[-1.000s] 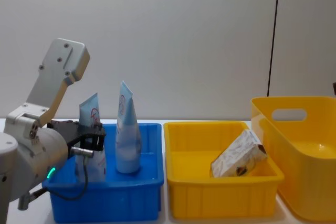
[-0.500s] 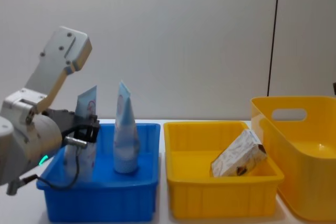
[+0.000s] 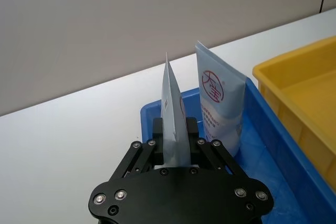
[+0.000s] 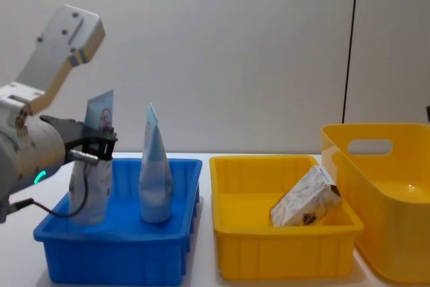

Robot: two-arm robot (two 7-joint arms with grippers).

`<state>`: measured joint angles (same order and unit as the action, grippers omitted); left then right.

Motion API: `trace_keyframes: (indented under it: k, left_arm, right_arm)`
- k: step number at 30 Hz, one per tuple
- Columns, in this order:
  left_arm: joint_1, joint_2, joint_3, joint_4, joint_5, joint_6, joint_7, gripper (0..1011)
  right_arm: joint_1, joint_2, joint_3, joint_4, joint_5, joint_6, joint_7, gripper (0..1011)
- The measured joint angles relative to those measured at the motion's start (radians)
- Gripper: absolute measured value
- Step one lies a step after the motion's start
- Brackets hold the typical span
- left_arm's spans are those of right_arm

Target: Bimanual collaborative sorting of washing and personal care products

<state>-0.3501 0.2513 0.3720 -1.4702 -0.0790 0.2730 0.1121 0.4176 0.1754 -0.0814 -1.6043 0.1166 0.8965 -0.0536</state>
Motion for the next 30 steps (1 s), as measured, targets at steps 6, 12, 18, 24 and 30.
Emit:
trace_keyframes:
  k: [6, 12, 18, 24, 30]
  left_arm:
    - [0.007, -0.006, -0.030, -0.030, -0.029, 0.011, -0.014, 222]
    - [0.016, -0.021, -0.065, -0.063, -0.074, 0.017, -0.034, 222]
    - [0.024, -0.040, -0.104, -0.097, -0.122, 0.018, -0.053, 222]
    - [0.032, -0.064, -0.145, -0.132, -0.171, 0.014, -0.068, 222]
    - [0.039, -0.090, -0.183, -0.165, -0.217, 0.005, -0.079, 222]
  right_arm:
    - [0.000, 0.000, 0.000, 0.000, 0.000, 0.000, 0.000, 1004]
    - [0.000, 0.000, 0.000, 0.000, 0.000, 0.000, 0.000, 1004]
    - [0.000, 0.000, 0.000, 0.000, 0.000, 0.000, 0.000, 1003]
    - [0.000, 0.000, 0.000, 0.000, 0.000, 0.000, 0.000, 1004]
    - [0.000, 0.000, 0.000, 0.000, 0.000, 0.000, 0.000, 1003]
